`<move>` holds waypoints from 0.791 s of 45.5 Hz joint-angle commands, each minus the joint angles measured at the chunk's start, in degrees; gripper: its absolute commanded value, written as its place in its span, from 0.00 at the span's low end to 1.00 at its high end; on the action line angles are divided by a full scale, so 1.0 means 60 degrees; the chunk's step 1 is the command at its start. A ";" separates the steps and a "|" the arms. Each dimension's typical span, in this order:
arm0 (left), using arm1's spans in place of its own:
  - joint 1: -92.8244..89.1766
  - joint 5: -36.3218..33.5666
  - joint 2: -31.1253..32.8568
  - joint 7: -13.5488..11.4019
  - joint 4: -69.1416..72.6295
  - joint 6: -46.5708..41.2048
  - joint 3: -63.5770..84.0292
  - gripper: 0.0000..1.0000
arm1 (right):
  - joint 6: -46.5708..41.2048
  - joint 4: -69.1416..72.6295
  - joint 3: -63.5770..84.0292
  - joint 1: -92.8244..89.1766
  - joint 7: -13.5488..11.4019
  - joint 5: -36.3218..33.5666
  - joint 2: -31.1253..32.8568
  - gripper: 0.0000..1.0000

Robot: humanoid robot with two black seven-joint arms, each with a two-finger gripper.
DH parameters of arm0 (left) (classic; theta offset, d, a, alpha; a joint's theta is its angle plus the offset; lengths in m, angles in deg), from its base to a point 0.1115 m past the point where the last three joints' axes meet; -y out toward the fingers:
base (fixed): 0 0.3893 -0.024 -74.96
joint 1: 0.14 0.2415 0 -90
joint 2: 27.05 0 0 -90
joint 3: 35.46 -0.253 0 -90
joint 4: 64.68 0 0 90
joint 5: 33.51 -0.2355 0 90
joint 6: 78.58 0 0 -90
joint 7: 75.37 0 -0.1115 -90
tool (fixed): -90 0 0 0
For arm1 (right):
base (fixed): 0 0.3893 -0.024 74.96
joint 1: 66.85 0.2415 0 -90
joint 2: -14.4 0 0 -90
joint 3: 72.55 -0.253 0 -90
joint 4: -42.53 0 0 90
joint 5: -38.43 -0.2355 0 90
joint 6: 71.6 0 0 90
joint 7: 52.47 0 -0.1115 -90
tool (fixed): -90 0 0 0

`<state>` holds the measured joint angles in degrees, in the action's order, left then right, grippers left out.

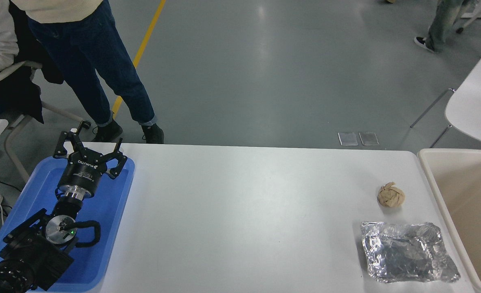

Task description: Pick up paper cup place in dustbin

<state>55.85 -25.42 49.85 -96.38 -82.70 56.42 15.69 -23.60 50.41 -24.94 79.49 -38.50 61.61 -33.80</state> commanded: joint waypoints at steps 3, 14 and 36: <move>0.0000 0.0001 0.0001 0.0000 0.0000 0.0000 0.0000 1.00 | 0.1915 -0.0756 -0.0727 -0.1771 -0.1331 -0.0055 -0.0741 0.00; 0.0000 0.0001 0.0001 0.0000 0.0000 0.0000 0.0000 1.00 | 0.4127 -0.0756 -0.2236 -0.2562 -0.2929 -0.0890 -0.1180 0.00; 0.0000 0.0001 0.0001 0.0000 0.0000 0.0000 0.0000 1.00 | 0.6764 -0.0697 -0.2325 -0.2724 -0.2929 -0.1007 -0.1752 0.90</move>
<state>55.85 -25.42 49.85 -96.38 -82.70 56.42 15.69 7.66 46.06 -38.02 63.95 -55.43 56.06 -42.99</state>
